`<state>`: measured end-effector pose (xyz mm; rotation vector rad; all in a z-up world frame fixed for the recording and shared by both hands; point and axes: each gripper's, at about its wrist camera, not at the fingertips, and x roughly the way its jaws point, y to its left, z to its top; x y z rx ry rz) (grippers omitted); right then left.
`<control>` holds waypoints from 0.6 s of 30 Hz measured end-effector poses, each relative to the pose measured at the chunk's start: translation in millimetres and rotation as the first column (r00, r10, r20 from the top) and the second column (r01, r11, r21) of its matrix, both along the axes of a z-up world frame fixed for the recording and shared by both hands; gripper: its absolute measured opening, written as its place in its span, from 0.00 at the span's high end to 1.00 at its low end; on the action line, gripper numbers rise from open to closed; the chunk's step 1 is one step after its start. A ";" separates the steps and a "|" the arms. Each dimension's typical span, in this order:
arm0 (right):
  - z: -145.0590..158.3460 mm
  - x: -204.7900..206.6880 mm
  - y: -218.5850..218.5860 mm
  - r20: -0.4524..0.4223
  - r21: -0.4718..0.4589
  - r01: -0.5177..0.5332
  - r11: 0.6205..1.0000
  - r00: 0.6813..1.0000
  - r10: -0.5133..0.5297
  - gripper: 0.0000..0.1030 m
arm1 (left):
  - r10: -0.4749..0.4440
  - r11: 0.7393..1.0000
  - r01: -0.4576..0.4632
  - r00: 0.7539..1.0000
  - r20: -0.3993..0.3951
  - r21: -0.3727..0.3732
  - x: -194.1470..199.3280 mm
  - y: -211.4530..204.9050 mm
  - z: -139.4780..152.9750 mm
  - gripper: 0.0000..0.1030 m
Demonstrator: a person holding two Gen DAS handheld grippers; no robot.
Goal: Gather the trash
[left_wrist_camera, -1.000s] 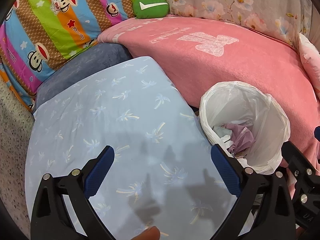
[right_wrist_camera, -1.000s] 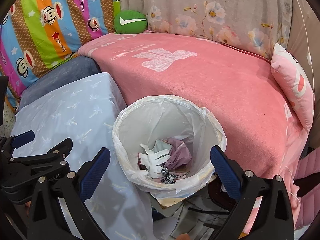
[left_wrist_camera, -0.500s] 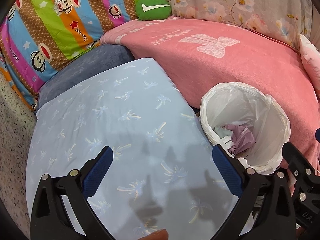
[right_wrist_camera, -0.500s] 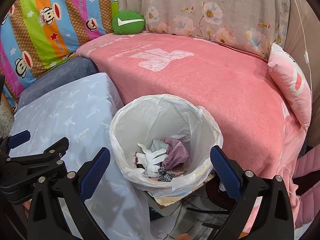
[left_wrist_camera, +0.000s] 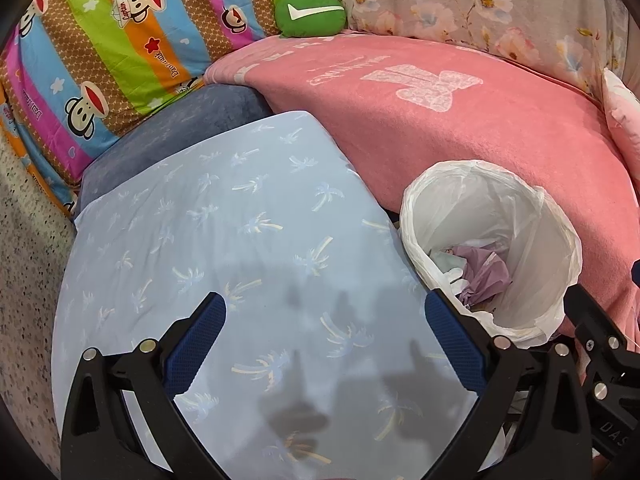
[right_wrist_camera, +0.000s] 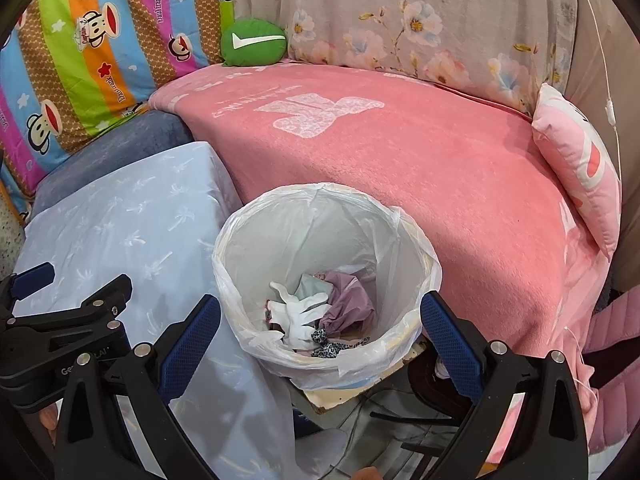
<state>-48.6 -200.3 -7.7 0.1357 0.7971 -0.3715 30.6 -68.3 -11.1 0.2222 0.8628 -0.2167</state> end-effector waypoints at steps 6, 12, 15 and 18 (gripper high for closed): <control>0.0 0.2 0.0 0.000 0.001 0.000 1.000 1.000 0.000 0.06 | 0.012 1.000 -0.012 1.000 -0.006 -0.007 -2.9 1.0 -1.7 0.07; -0.4 -0.4 -0.4 0.001 0.000 0.002 1.000 1.000 -0.002 0.06 | 0.016 1.000 -0.016 1.000 -0.011 -0.008 -2.9 0.9 -2.2 0.07; -0.7 -0.9 -0.7 0.002 0.001 0.002 1.000 1.000 -0.002 0.06 | 0.019 1.000 -0.019 1.000 -0.013 -0.009 -3.1 1.2 -2.4 0.07; -0.7 -0.8 -0.6 -0.001 0.001 0.001 1.000 1.000 -0.001 0.06 | 0.020 1.000 -0.020 1.000 -0.014 -0.006 -3.7 0.9 -2.4 0.07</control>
